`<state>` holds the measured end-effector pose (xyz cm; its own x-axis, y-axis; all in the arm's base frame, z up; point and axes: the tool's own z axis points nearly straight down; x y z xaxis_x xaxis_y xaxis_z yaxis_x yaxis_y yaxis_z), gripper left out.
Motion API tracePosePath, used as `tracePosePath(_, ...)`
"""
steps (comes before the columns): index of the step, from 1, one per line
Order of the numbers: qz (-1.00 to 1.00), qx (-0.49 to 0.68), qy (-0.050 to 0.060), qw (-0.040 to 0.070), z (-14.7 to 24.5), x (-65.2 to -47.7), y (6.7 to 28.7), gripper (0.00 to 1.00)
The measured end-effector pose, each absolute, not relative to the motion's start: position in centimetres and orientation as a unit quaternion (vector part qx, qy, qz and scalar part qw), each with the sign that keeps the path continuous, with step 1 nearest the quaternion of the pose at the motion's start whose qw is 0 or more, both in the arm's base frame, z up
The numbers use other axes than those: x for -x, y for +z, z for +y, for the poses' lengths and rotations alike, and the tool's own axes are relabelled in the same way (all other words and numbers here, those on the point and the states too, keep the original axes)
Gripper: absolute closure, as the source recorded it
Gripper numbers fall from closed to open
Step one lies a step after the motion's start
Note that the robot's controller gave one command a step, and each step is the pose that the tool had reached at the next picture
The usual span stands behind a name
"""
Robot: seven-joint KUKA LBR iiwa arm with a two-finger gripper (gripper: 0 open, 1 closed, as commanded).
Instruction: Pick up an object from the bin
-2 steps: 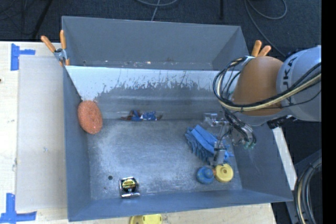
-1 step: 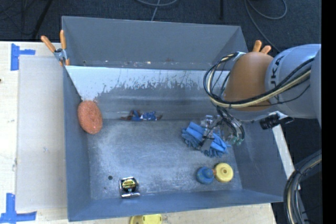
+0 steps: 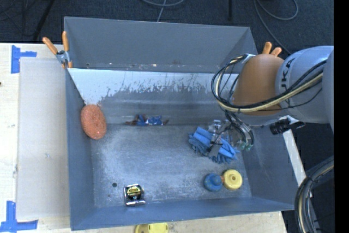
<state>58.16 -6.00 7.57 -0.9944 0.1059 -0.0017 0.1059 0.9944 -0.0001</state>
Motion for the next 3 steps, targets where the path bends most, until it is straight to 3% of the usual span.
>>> tracePosePath(1, 0.999, -0.054, 0.000, 0.000, -5.5, -52.2, 19.6, 1.00)
tracePosePath(2, 0.999, -0.053, 0.000, 0.000, -5.5, -52.2, 19.6, 1.00)
tracePosePath(3, 0.999, -0.053, 0.000, -0.005, -5.5, -51.7, 23.1, 1.00)
